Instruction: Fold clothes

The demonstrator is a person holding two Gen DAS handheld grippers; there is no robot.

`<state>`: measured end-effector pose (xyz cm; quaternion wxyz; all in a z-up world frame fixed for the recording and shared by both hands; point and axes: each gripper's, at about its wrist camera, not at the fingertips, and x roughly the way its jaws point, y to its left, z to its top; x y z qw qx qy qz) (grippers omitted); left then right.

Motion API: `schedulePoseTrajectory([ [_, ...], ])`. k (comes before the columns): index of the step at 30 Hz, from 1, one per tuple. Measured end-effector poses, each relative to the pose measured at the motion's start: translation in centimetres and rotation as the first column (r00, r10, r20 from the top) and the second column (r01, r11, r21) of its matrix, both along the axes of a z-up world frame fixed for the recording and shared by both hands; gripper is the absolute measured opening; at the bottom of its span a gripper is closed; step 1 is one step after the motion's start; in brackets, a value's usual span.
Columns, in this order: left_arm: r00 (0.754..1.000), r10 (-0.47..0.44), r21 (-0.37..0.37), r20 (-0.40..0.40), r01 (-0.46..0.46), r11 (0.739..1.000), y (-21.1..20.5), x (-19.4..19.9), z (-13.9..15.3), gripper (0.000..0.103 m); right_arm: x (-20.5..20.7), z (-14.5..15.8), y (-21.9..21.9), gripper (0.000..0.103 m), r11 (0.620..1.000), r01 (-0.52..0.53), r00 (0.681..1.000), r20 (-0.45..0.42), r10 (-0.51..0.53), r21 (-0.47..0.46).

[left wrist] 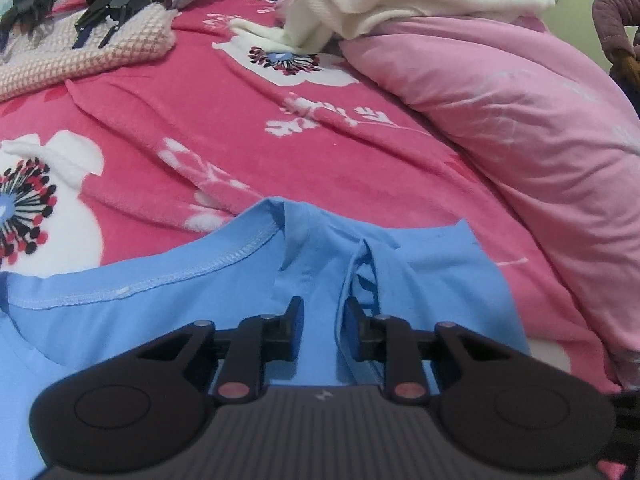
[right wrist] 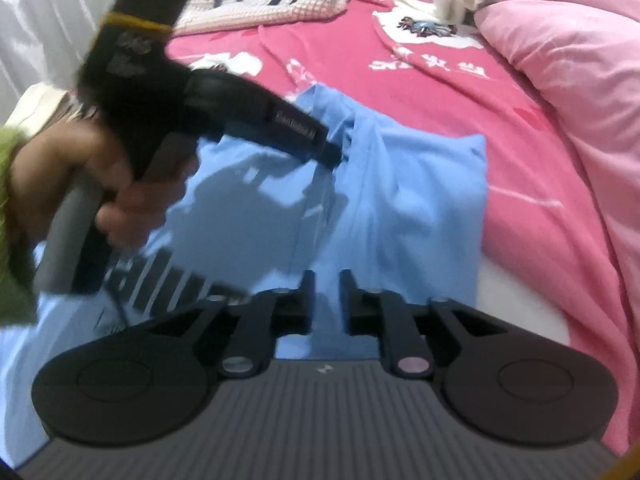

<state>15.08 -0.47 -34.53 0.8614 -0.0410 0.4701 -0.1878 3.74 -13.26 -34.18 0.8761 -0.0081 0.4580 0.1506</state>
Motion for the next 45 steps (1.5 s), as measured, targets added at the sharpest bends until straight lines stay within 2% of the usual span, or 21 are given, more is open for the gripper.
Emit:
schedulePoseTrajectory([
  [4,1.000,0.011,0.010,0.015,-0.011,1.000,0.2,-0.3,-0.2,0.018,1.2,-1.4,0.3,0.018,0.998,0.057,0.998,-0.036,-0.057,-0.001],
  [7,0.999,0.040,0.008,0.029,-0.040,0.999,0.5,-0.7,-0.1,0.008,1.4,-1.7,0.5,0.018,0.998,0.059,0.997,-0.041,-0.059,-0.014],
  [8,0.998,0.058,0.008,0.040,-0.059,0.998,0.7,-0.9,0.0,0.004,1.3,-1.7,0.7,0.014,0.998,0.055,0.998,-0.035,-0.056,-0.035],
  [9,0.996,0.077,0.009,0.050,-0.078,0.997,0.9,-1.0,0.1,0.003,1.3,-1.7,0.8,0.005,0.997,0.052,0.998,-0.029,-0.053,-0.056],
  [13,0.986,0.148,0.002,0.072,-0.149,0.989,2.3,-1.8,0.9,0.001,0.8,-0.7,0.5,0.001,0.995,0.062,0.998,-0.016,-0.064,-0.082],
  [15,0.985,0.152,0.003,0.080,-0.153,0.988,2.9,-2.0,1.3,0.000,0.3,0.2,0.1,0.001,0.996,0.056,0.998,-0.011,-0.057,-0.072],
  [18,0.991,0.097,-0.011,0.091,-0.096,0.995,2.8,-1.9,2.0,0.006,-0.5,1.1,-0.2,0.001,0.997,0.032,0.999,-0.006,-0.033,-0.069],
  [20,0.993,0.068,-0.009,0.096,-0.068,0.998,2.3,-1.5,2.3,0.022,-1.0,1.0,0.2,0.001,0.996,-0.017,1.000,-0.006,0.016,-0.089],
  [23,0.992,0.086,-0.053,0.088,-0.081,0.995,2.1,-0.5,2.7,0.023,-1.3,0.6,0.9,0.001,0.988,-0.090,0.996,-0.011,0.090,-0.124],
  [25,0.993,0.098,-0.097,0.071,-0.091,0.991,2.0,0.1,2.8,0.026,-1.2,0.3,1.1,0.001,0.988,-0.116,0.993,-0.023,0.114,-0.107],
  [27,0.996,0.075,-0.080,0.049,-0.071,0.994,1.4,0.6,2.3,0.029,-0.9,-0.1,1.6,0.004,0.987,-0.131,0.991,-0.032,0.128,-0.098],
  [30,0.999,0.040,0.020,0.024,-0.040,0.999,0.3,0.8,0.5,0.029,-0.3,-1.2,1.7,0.005,0.989,-0.129,0.989,-0.086,0.122,-0.069],
  [32,0.999,0.042,0.058,0.019,-0.043,0.997,0.1,0.7,-0.4,0.026,-0.4,-0.9,0.6,0.008,0.995,-0.097,0.990,-0.106,0.094,-0.023],
  [36,0.992,0.125,0.045,0.022,-0.126,0.991,1.7,0.6,0.1,0.025,-1.3,-0.2,-2.6,0.025,0.996,0.005,0.984,-0.177,0.011,0.086],
  [41,0.975,0.219,0.027,0.032,-0.220,0.975,3.6,1.0,1.2,0.023,-4.7,-0.7,-6.8,0.026,0.977,0.160,0.940,-0.323,-0.108,0.140],
  [43,0.975,0.215,0.007,0.053,-0.215,0.977,3.5,1.1,2.3,0.023,-5.8,-0.4,-8.1,0.026,0.965,0.217,0.925,-0.346,-0.154,0.148],
  [45,0.983,0.171,-0.028,0.068,-0.170,0.985,2.6,1.5,3.3,0.024,-6.6,0.2,-9.1,0.026,0.951,0.268,0.916,-0.347,-0.201,0.156],
])
